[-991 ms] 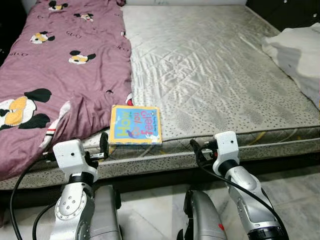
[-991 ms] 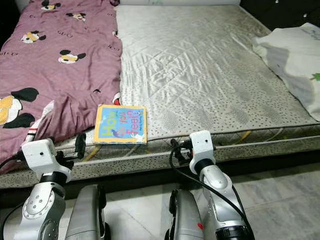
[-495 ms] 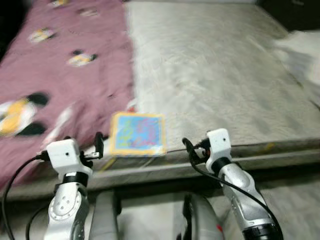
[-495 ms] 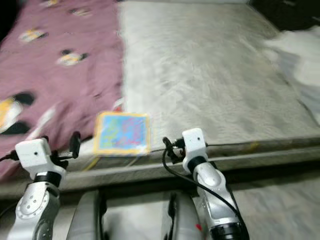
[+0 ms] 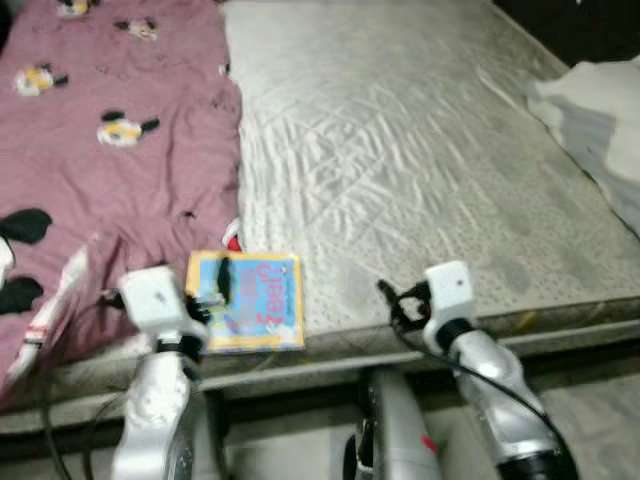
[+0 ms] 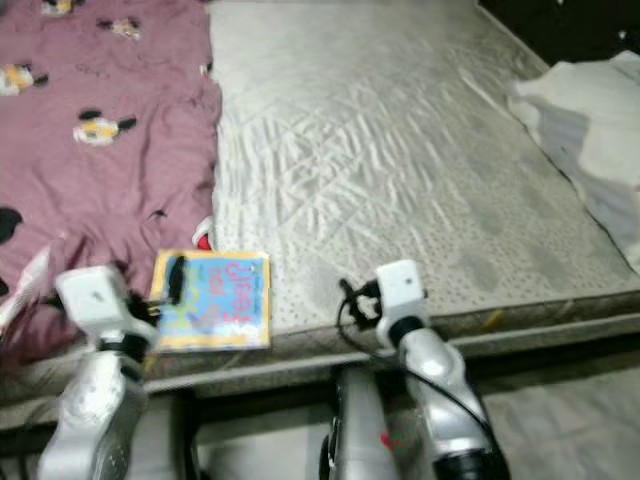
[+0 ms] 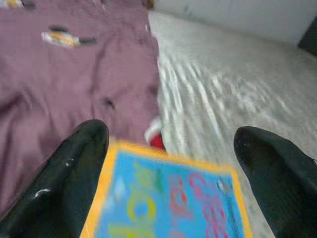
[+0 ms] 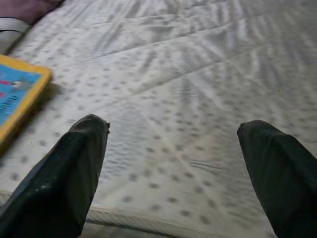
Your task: Clean up the room
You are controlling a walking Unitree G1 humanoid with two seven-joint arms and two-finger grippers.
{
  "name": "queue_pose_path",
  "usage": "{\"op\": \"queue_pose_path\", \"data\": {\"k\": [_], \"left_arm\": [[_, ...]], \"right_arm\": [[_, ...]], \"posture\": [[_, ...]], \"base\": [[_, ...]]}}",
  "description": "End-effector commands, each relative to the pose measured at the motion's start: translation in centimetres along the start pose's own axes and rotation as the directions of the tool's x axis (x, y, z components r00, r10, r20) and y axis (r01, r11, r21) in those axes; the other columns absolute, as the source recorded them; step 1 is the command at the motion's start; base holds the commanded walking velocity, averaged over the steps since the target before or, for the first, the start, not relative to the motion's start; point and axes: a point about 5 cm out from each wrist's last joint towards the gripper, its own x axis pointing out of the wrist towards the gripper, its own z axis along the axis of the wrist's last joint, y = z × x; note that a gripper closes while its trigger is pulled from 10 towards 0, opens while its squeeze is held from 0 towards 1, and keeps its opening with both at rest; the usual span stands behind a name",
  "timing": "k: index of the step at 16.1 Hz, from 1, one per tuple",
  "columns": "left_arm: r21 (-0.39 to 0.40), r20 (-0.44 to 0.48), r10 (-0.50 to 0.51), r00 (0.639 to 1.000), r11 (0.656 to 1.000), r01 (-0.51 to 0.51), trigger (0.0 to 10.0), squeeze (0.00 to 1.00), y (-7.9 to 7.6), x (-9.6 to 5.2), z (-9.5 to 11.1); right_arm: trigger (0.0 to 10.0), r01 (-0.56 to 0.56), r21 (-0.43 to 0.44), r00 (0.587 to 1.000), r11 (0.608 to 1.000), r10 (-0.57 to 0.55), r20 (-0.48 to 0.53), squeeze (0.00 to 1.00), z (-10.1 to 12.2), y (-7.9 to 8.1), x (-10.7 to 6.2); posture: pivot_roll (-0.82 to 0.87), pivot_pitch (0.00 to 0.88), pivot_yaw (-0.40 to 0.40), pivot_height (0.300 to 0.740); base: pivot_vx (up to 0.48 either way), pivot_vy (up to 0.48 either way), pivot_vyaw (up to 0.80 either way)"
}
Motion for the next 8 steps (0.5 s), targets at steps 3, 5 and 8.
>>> {"op": "queue_pose_path", "data": {"k": [3,5,8], "left_arm": [[0.049,-0.022,0.111,0.994,0.993,-0.11,10.0,0.0,1.7,-0.4,-0.1],[0.058,-0.041,0.172,0.984,0.984,-0.17,10.0,0.0,2.4,-0.9,0.0],[0.066,-0.053,0.239,0.969,0.97,-0.236,10.0,0.0,4.1,-2.3,0.3]], "right_arm": [[10.0,-0.012,-0.003,1.0,1.0,0.012,-0.003,0.0,-0.2,0.4,-0.1],[10.0,-0.016,-0.006,1.0,1.0,0.016,-0.006,0.0,-0.3,0.4,-0.1],[10.0,-0.014,-0.015,1.0,1.0,0.014,-0.023,0.0,-0.5,0.2,0.0]], "posture": [[-0.04,0.146,-0.042,0.526],[-0.03,0.144,-0.044,0.511],[-0.02,0.142,-0.046,0.511]], "base": [[0.0,0.0,0.0],[0.0,0.0,0.0],[0.0,0.0,0.0]]}}
